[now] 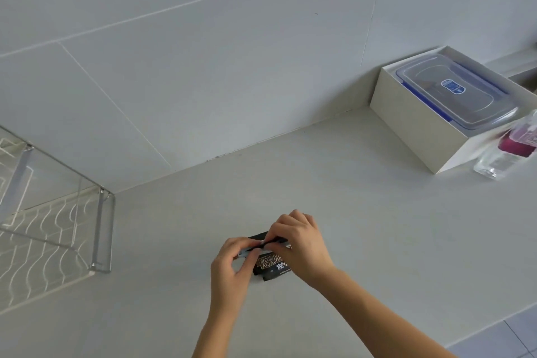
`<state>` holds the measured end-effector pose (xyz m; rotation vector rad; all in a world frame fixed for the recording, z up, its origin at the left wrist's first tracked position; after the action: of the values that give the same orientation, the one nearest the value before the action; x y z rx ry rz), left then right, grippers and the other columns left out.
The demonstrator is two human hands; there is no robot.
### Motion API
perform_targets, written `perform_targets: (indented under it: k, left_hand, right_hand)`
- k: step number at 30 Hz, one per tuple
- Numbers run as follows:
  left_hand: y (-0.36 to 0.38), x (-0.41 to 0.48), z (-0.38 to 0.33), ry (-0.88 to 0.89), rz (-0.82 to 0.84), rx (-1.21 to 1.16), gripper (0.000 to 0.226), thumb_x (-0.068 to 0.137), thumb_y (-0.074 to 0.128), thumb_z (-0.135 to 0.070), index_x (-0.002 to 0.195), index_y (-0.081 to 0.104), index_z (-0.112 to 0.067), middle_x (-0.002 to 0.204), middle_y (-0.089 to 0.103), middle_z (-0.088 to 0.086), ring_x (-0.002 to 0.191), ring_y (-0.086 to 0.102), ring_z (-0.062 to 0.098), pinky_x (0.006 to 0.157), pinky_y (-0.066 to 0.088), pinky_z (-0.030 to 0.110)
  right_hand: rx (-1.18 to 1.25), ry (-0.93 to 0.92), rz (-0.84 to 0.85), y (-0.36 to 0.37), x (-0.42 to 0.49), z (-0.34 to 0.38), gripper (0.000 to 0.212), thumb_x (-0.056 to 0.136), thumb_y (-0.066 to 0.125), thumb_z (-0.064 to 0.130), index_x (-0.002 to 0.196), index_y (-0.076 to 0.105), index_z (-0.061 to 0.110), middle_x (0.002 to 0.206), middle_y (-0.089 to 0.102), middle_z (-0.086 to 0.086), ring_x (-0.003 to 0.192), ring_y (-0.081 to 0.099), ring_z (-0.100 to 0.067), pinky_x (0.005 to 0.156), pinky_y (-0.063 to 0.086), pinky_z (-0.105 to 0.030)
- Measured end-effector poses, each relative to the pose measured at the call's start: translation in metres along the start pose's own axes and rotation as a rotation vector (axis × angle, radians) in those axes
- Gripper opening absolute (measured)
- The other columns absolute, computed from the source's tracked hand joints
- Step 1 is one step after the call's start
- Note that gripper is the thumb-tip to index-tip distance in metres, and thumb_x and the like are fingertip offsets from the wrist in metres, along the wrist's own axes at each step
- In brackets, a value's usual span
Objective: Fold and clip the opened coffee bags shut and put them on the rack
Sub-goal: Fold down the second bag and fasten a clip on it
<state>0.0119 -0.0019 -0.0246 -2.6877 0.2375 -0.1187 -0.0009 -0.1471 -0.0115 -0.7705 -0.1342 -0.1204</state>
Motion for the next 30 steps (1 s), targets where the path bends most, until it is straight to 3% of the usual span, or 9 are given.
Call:
perform_targets:
  k: [3,11,13,16,18,20,23,28,30]
  left_hand:
    - [0.002,-0.002,0.006,-0.034,-0.004,-0.051,0.027,0.081,0.066,-0.004,0.086,0.071,-0.029,0.093,0.07,-0.01,0.093,0.064,0.012,0.081,0.05,0.034]
    - [0.008,-0.004,0.026,-0.146,0.028,-0.089,0.024,0.083,0.065,-0.009,0.086,0.071,-0.032,0.095,0.072,-0.011,0.094,0.064,0.009,0.083,0.048,0.033]
    - [0.009,-0.006,0.037,-0.22,0.037,-0.132,0.022,0.083,0.065,-0.008,0.087,0.072,-0.028,0.093,0.074,-0.008,0.093,0.066,0.011,0.081,0.049,0.03]
    - [0.013,-0.014,0.052,-0.337,0.055,-0.265,0.026,0.084,0.062,-0.003,0.085,0.074,-0.025,0.088,0.076,-0.004,0.083,0.069,0.007,0.068,0.051,0.012]
    - [0.013,-0.013,0.049,-0.323,0.046,-0.261,0.027,0.084,0.061,-0.001,0.085,0.074,-0.025,0.088,0.075,-0.004,0.08,0.069,0.005,0.065,0.05,0.009]
    - [0.013,-0.009,0.046,-0.298,0.009,-0.234,0.023,0.083,0.062,-0.002,0.085,0.072,-0.023,0.093,0.074,-0.006,0.087,0.067,0.004,0.07,0.052,0.014]
    - [0.01,-0.007,0.041,-0.269,-0.041,-0.176,0.017,0.08,0.067,-0.003,0.083,0.07,-0.02,0.109,0.063,-0.01,0.096,0.061,-0.002,0.081,0.05,0.024]
    - [0.012,-0.01,0.044,-0.233,-0.053,-0.122,0.018,0.076,0.07,-0.001,0.079,0.067,-0.018,0.112,0.061,-0.01,0.103,0.06,0.008,0.078,0.044,0.012]
    - [0.014,-0.012,0.042,-0.214,-0.059,-0.131,0.02,0.076,0.071,-0.001,0.078,0.067,-0.021,0.113,0.062,-0.007,0.105,0.059,0.01,0.081,0.044,0.014]
  right_hand:
    - [0.209,0.087,-0.017,0.003,-0.004,-0.009,0.006,0.077,0.07,0.017,0.074,0.069,0.022,0.077,0.065,0.009,0.09,0.041,-0.01,0.078,0.038,-0.021]
    - [0.346,0.146,-0.047,0.003,-0.007,-0.016,0.013,0.073,0.073,0.007,0.067,0.07,0.018,0.071,0.065,0.005,0.091,0.04,-0.005,0.073,0.036,-0.011]
    - [0.358,0.17,-0.057,0.001,-0.008,-0.019,0.013,0.073,0.074,0.005,0.066,0.069,0.015,0.07,0.064,0.007,0.09,0.042,-0.009,0.072,0.036,-0.01]
    - [0.371,0.208,-0.034,-0.001,-0.01,-0.022,0.011,0.072,0.075,0.004,0.067,0.07,0.013,0.068,0.061,0.015,0.09,0.044,-0.013,0.074,0.036,-0.011]
    - [0.313,0.199,0.001,-0.008,-0.006,-0.022,0.007,0.073,0.075,0.011,0.07,0.071,0.017,0.072,0.064,0.014,0.092,0.045,-0.013,0.081,0.036,-0.018]
    - [0.086,0.108,0.07,-0.011,0.001,-0.014,0.003,0.076,0.071,0.025,0.078,0.07,0.027,0.082,0.067,0.013,0.095,0.046,-0.011,0.095,0.031,-0.027]
    - [-0.161,-0.017,0.206,0.009,0.002,0.007,0.016,0.08,0.062,0.042,0.093,0.065,0.033,0.094,0.065,0.013,0.099,0.048,-0.011,0.108,0.016,-0.036]
    - [-0.193,-0.008,0.062,0.015,-0.004,0.015,0.015,0.084,0.057,0.037,0.075,0.063,0.027,0.074,0.065,0.009,0.08,0.053,-0.011,0.108,0.021,-0.038]
    - [-0.144,-0.005,0.017,0.01,-0.007,0.008,0.016,0.082,0.06,0.037,0.071,0.062,0.026,0.07,0.063,0.009,0.075,0.05,-0.008,0.107,0.019,-0.035]
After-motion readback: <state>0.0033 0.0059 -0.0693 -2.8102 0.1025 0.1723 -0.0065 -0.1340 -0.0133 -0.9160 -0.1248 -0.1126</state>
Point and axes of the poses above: each hand's wrist, its own x-axis towards the middle knuckle, its own y-axis out of the palm, z = x × y, the point moved 10 cm from there along x, towards the middle knuckle
